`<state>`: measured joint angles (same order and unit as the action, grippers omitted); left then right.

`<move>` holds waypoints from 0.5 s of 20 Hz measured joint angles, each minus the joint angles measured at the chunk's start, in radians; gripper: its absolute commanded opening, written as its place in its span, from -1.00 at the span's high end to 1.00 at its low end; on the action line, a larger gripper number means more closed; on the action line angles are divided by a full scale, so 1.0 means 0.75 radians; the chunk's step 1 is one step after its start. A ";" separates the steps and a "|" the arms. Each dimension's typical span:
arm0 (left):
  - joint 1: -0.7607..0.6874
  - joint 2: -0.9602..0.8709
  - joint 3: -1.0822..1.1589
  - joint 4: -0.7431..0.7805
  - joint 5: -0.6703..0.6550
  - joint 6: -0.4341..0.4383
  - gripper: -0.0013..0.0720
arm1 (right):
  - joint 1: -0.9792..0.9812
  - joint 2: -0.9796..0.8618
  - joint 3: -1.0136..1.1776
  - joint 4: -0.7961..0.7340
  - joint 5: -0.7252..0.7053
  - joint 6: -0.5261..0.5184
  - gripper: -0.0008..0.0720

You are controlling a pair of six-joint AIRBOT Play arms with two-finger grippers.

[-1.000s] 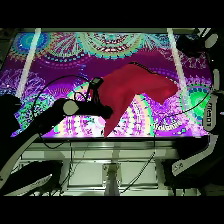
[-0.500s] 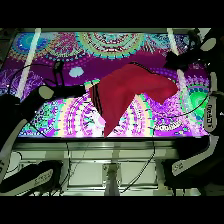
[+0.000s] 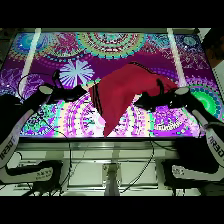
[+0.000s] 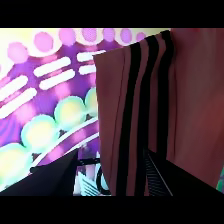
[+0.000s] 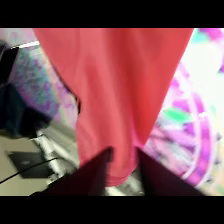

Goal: Fold the clothes and pants, and hang the long-sleeved shirts on hangers.

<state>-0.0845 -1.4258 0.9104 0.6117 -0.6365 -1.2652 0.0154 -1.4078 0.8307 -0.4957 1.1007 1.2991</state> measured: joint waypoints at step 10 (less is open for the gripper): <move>-0.010 -0.189 0.056 -0.440 -0.003 0.277 -0.40 | 0.450 0.070 -0.255 0.240 -0.434 0.180 -0.90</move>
<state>-0.0921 -1.5677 0.9524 0.2817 -0.6384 -1.0573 0.3531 -1.3556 0.6392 -0.3161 0.7750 1.4338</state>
